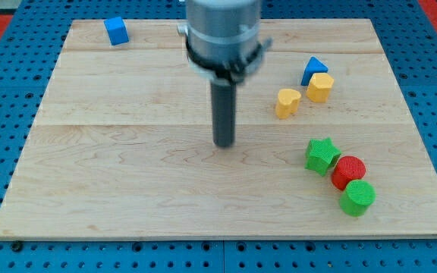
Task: Move the red star to the bottom of the board
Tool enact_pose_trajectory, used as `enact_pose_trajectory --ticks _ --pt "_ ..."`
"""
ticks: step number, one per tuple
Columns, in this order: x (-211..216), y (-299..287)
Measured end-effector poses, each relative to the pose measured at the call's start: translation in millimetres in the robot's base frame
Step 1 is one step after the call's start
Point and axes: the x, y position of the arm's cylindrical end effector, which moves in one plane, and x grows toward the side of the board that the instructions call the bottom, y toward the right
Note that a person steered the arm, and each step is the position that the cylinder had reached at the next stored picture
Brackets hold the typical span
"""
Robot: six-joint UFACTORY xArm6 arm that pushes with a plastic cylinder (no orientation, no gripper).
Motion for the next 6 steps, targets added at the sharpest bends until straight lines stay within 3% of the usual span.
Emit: enact_pose_trajectory --ticks 2,3,5,6 --pt "33 175" --pt "32 214" --pt "41 217" --pt "41 268"
